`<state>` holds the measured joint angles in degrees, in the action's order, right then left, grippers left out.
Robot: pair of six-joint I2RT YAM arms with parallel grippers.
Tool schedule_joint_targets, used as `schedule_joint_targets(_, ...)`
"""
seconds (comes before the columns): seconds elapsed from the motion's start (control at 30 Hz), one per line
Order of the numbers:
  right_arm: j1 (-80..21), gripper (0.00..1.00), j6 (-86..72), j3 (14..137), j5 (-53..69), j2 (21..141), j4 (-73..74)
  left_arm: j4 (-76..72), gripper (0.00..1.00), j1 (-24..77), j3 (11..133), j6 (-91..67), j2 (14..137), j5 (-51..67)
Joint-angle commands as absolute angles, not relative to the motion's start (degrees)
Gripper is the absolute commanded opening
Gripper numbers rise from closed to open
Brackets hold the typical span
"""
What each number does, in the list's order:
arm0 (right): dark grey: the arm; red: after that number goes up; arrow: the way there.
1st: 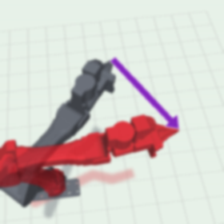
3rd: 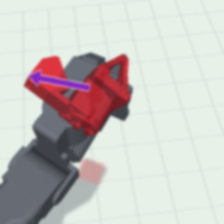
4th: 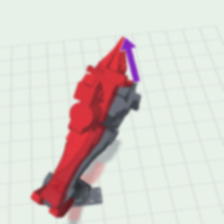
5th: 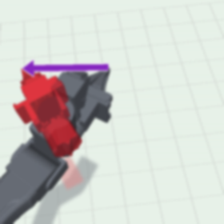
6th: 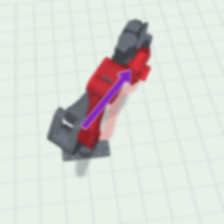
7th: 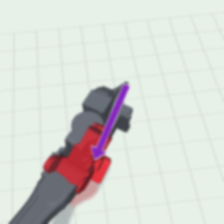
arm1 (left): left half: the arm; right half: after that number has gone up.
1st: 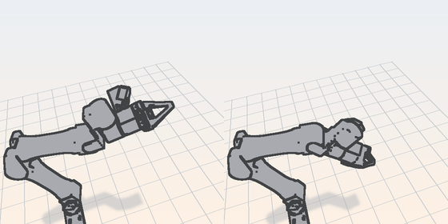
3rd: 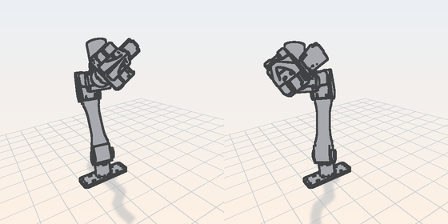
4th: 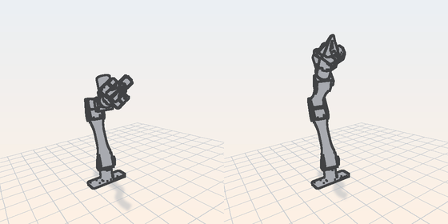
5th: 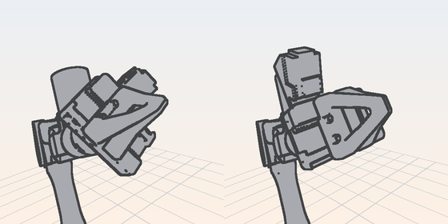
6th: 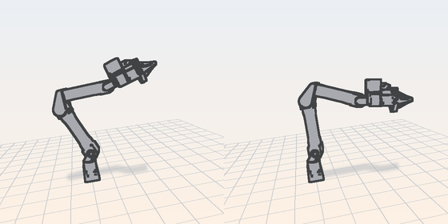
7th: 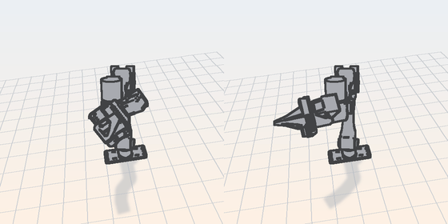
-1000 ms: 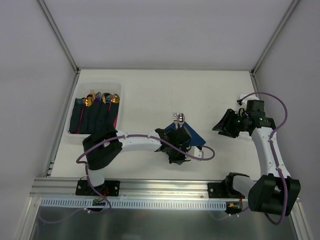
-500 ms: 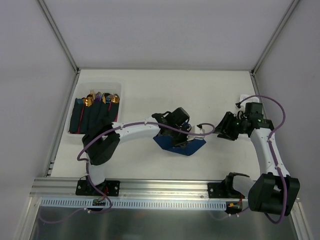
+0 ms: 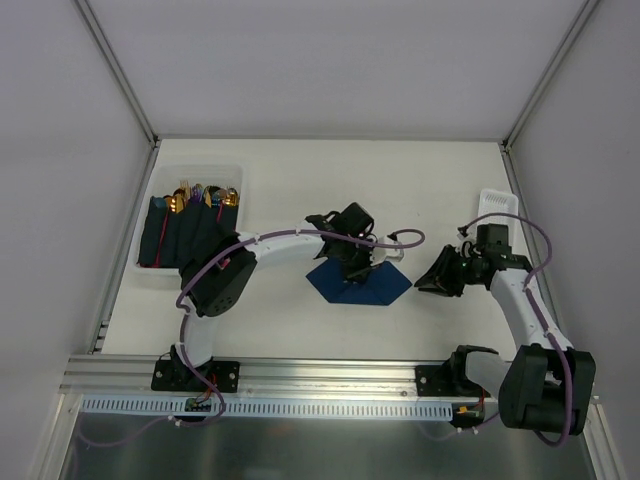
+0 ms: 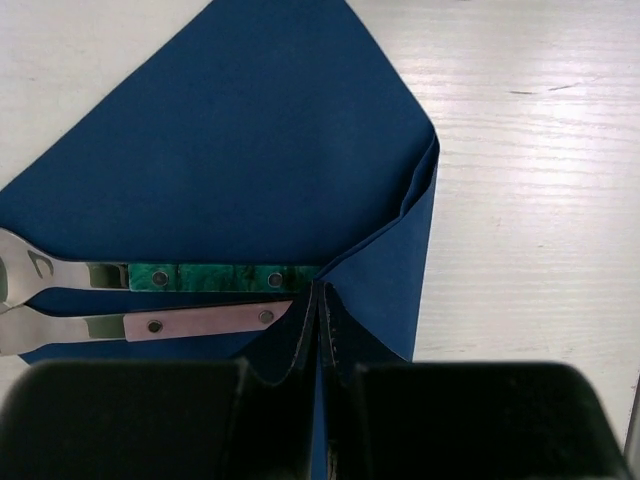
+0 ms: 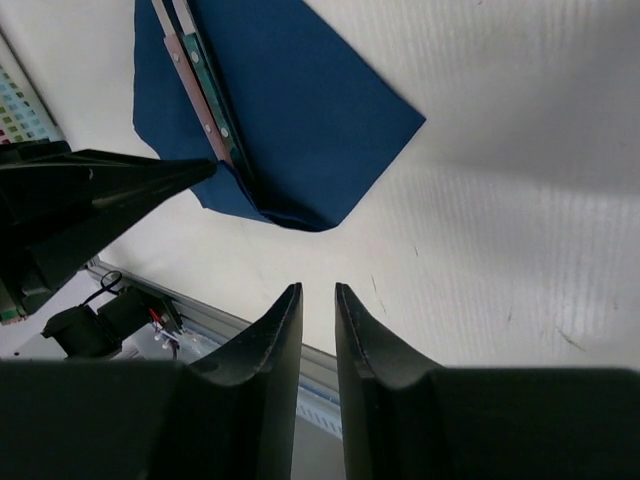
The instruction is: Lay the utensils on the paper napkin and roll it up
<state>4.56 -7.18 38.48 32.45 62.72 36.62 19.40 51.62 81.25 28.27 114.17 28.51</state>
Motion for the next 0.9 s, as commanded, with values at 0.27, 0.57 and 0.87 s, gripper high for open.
schedule_joint_targets(0.27,-4.7,0.15,-19.4,32.9,35.9,63.7,21.3,20.0,0.00,50.0,84.8,29.0,116.2,29.4)
schedule_joint_targets(0.57,-11.2,0.12,-29.1,29.9,37.0,68.4,8.9,20.0,0.00,49.6,86.0,28.8,117.5,29.1)
schedule_joint_targets(0.87,-16.1,0.11,-32.1,30.1,35.9,73.4,3.4,20.0,0.00,49.5,86.6,28.5,118.7,28.1)
